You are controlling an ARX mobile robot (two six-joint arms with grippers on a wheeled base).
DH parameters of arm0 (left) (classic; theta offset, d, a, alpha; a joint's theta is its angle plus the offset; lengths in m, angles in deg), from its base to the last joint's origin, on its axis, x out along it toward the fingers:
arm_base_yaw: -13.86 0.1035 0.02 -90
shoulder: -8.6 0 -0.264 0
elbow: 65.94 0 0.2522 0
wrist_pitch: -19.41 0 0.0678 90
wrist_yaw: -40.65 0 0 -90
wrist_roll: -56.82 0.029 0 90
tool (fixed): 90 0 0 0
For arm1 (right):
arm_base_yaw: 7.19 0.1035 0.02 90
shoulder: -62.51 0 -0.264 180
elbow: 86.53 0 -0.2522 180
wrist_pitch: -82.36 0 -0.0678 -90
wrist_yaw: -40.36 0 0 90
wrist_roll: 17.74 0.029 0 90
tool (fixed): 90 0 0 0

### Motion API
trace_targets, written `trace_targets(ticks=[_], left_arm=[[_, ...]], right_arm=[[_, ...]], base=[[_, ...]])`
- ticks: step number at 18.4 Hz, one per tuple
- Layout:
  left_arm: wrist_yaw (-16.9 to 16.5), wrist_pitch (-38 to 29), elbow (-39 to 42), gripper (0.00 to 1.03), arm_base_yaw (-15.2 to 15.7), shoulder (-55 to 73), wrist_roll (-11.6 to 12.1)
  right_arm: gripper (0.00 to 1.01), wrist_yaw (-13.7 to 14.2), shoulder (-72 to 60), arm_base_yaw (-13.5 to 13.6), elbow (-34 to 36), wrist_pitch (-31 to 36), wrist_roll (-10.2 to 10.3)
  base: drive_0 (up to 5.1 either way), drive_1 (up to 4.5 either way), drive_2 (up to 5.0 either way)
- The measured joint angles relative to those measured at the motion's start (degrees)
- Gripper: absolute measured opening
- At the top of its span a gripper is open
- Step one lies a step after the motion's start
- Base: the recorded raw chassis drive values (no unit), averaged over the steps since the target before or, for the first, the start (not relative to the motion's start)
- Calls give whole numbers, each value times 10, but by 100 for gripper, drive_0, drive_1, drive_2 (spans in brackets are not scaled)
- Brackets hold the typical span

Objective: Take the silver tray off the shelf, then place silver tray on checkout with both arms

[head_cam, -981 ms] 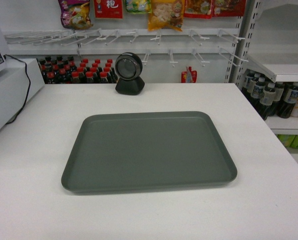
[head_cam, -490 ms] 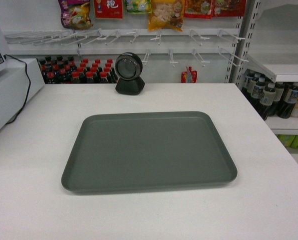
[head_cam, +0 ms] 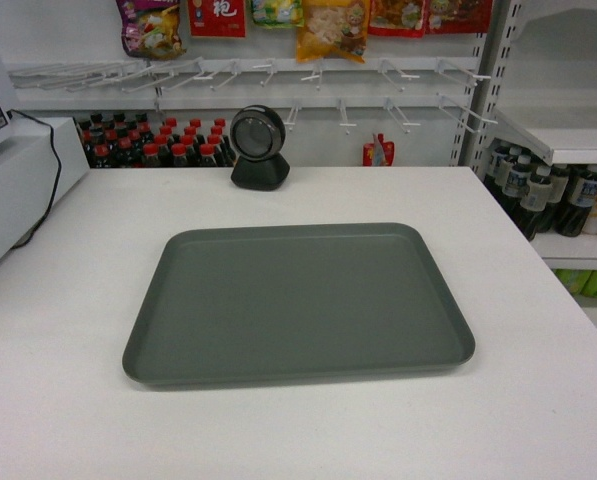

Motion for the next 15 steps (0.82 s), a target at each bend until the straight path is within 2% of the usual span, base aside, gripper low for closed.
trace_targets(ticks=[1,4,7,8,11,14,15], left_arm=[[0,10,0,1,0,-39,0],[1,13,-2,1,0,-38,0],[-1,16,0,2,0,-38,0],[0,16,0,16,0,-38,0],[0,16,0,54,0,-38,0],[0,16,0,78,0,-38,0],[0,16,0,89,0,-38,0]], right_arm=[[2,0,12,0,0,-18,0],[2,-2,75,-2,0,-106,-1],[2,1,101,-2,0,-110,0],[11,1,102,-2,0,-104,-1],[51,1,102,-2,0,-107,-1],[75,1,102,-2,0,-107,-1],[86,1,102,-2,0,-107,-1]], base=[[0,0,0],[0,0,0],[0,0,0],[0,0,0],[0,0,0],[0,0,0],[0,0,0]])
